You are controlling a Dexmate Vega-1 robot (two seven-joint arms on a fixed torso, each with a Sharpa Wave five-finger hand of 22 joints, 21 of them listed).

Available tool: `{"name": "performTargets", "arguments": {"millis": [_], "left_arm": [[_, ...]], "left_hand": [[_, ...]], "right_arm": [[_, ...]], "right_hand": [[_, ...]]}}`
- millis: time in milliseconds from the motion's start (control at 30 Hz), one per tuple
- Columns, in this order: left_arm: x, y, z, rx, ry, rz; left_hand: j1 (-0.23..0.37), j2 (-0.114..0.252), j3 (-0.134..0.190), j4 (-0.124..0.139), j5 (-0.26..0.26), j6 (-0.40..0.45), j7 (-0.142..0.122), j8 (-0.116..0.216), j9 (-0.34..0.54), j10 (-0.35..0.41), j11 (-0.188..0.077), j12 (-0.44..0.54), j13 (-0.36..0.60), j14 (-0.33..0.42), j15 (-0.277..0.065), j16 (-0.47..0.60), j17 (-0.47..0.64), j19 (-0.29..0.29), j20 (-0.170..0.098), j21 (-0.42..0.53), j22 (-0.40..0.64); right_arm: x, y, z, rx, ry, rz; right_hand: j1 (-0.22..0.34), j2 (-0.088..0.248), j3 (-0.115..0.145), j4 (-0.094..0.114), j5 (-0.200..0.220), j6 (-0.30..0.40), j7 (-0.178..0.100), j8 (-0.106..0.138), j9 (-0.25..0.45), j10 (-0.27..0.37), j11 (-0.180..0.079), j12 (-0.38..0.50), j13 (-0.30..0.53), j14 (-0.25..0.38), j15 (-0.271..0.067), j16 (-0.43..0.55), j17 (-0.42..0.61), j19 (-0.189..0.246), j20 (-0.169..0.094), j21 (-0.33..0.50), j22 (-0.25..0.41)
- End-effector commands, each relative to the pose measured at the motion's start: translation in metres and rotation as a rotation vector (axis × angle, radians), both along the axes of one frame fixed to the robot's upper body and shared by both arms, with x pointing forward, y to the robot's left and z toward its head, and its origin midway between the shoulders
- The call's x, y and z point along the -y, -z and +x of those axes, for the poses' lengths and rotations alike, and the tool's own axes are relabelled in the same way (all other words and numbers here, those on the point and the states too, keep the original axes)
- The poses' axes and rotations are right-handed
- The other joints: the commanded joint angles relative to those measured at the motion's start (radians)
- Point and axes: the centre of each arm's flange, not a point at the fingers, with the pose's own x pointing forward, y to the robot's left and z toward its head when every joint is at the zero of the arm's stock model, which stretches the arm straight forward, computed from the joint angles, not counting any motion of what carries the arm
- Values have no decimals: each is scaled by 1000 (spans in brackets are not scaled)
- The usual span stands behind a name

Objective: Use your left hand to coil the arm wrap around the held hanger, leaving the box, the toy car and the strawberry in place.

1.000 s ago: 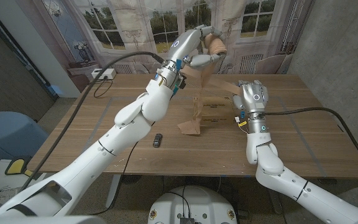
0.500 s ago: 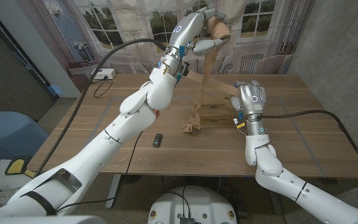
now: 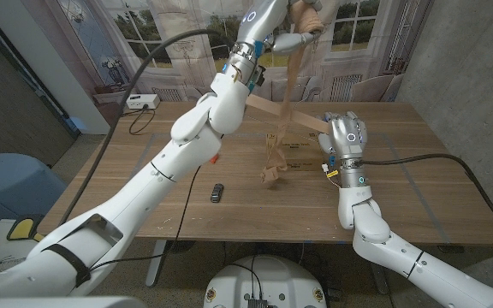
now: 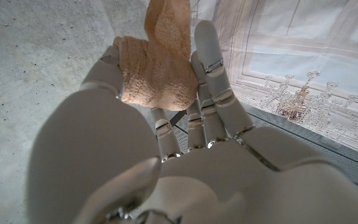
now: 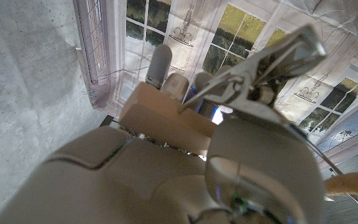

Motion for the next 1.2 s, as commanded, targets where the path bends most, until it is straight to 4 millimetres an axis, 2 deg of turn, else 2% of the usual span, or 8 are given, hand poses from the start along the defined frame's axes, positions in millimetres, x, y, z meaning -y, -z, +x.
{"name": "performTargets", "arguments": {"millis": [33, 400, 667, 1200], "left_arm": [[2, -28, -3, 18, -57, -28], [0, -53, -5, 8, -164, -41], [-1, -68, 1, -8, -212, -61], [27, -99, 23, -71, -352, 17]], "left_hand": [[200, 213, 33, 35, 0, 111, 105, -3, 2, 294, -275, -4, 5, 446, -341, -1, 5, -75, -148, 9, 0], [199, 212, 33, 36, 1, 116, 100, -8, 3, 294, -276, -12, 7, 444, -341, -7, 10, -83, -148, 21, -10], [195, 211, 32, 38, 0, 119, 95, -12, 4, 296, -282, -18, 9, 443, -341, -12, 12, -91, -147, 32, -17], [193, 211, 32, 38, 1, 127, 92, -21, 3, 301, -280, -31, 12, 442, -341, -24, 16, -104, -148, 53, -35]], "right_arm": [[3, 2, 2, 6, -11, 7], [9, 3, 3, 9, -7, 20], [10, 3, 4, 10, -17, 22], [10, 5, 5, 11, -26, 24]], "right_hand": [[-19, 22, 4, -3, -1, -6, -2, 13, 5, 4, -2, 4, -6, 3, -42, 5, 2, -2, -47, 5, 0], [-21, 22, 5, -3, -1, -7, 0, 14, -2, -2, -2, 13, 8, 3, -42, 5, 2, -4, -46, 4, 0], [-21, 22, 6, -3, -1, -8, 0, 18, -3, -3, -1, 13, 7, 3, -42, 5, 2, -3, -47, 4, 0], [-24, 22, 6, -3, -1, -14, -3, 22, -5, -4, -2, 14, 6, 2, -42, 5, 2, -5, -47, 4, 0]]}}
